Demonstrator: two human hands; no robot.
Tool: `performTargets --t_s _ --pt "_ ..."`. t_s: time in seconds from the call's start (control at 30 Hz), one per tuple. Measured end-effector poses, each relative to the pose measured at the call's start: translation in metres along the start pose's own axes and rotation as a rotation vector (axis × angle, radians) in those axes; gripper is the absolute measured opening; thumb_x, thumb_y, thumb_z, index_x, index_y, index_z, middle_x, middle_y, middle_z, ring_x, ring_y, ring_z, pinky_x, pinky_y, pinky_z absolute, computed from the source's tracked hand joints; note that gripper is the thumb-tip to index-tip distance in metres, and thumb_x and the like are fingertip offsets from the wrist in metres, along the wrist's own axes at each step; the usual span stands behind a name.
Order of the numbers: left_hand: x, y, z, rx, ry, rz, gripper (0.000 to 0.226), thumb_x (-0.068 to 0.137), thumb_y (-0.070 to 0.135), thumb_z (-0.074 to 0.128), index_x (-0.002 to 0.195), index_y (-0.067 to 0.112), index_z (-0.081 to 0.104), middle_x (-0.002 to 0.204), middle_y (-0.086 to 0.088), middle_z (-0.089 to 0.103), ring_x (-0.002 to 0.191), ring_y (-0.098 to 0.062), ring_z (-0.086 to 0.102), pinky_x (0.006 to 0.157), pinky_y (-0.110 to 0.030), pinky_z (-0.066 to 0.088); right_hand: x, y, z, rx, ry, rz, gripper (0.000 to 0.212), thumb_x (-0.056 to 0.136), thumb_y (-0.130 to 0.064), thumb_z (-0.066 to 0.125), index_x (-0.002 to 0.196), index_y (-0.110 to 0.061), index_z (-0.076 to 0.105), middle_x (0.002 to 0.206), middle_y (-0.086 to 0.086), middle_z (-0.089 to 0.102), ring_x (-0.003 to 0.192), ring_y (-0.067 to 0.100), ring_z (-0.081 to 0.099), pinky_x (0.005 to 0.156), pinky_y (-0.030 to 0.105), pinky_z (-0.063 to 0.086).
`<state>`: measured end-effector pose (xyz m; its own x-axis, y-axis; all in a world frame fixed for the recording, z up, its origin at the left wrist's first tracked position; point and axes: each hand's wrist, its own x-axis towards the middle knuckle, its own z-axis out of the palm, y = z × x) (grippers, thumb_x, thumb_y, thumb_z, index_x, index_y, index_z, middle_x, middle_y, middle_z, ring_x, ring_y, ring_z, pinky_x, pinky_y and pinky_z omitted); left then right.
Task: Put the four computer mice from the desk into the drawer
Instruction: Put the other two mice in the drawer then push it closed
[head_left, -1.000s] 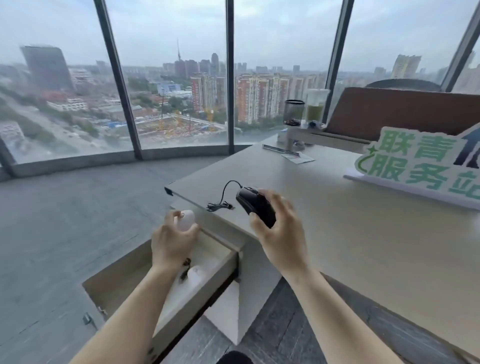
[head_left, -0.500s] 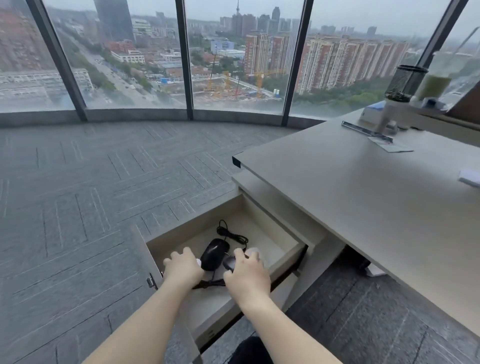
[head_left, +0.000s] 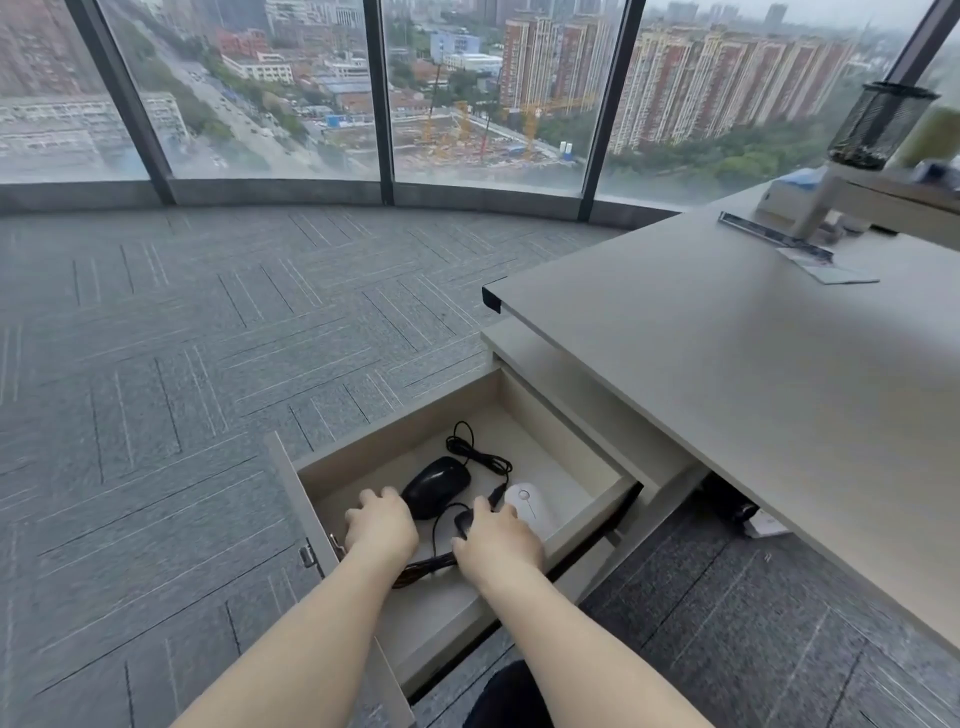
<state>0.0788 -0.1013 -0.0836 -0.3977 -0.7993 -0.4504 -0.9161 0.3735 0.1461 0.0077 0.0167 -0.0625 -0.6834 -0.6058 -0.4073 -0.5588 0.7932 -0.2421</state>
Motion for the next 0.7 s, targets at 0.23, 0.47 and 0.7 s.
performTargets --t_s 0.23,0.47,0.7 --pt "-0.045 -0.001 -0.051 -0.318 0.317 0.203 0.050 0.088 0.032 0.046 0.136 0.018 0.046 0.138 -0.009 0.049 0.125 -0.030 0.045 0.094 -0.041 0.042 -0.053 0.019 -0.005 0.339 0.422 -0.321 0.024 0.094 -0.021 0.044 0.110 -0.017 0.061 0.107 0.001 0.062 0.101 0.018 0.054 0.077 0.030 0.048" --pt "-0.098 -0.072 -0.045 -0.696 0.629 0.218 0.033 0.091 0.019 0.049 0.122 0.011 0.060 0.126 -0.011 0.060 0.113 -0.026 0.057 0.090 -0.035 0.044 -0.128 0.026 0.026 0.516 0.390 -0.458 0.022 0.095 -0.034 0.046 0.080 -0.023 0.056 0.077 -0.008 0.060 0.070 0.008 0.054 0.059 0.019 0.039" --pt "-0.132 -0.106 -0.010 -0.975 0.335 0.108 0.040 0.095 0.014 0.046 0.133 0.007 0.052 0.129 -0.010 0.058 0.120 -0.027 0.054 0.093 -0.034 0.041 -0.162 0.019 0.058 0.541 0.210 -0.436 0.045 0.078 -0.070 0.054 0.091 -0.026 0.056 0.089 -0.008 0.063 0.082 0.009 0.058 0.073 0.028 0.050"
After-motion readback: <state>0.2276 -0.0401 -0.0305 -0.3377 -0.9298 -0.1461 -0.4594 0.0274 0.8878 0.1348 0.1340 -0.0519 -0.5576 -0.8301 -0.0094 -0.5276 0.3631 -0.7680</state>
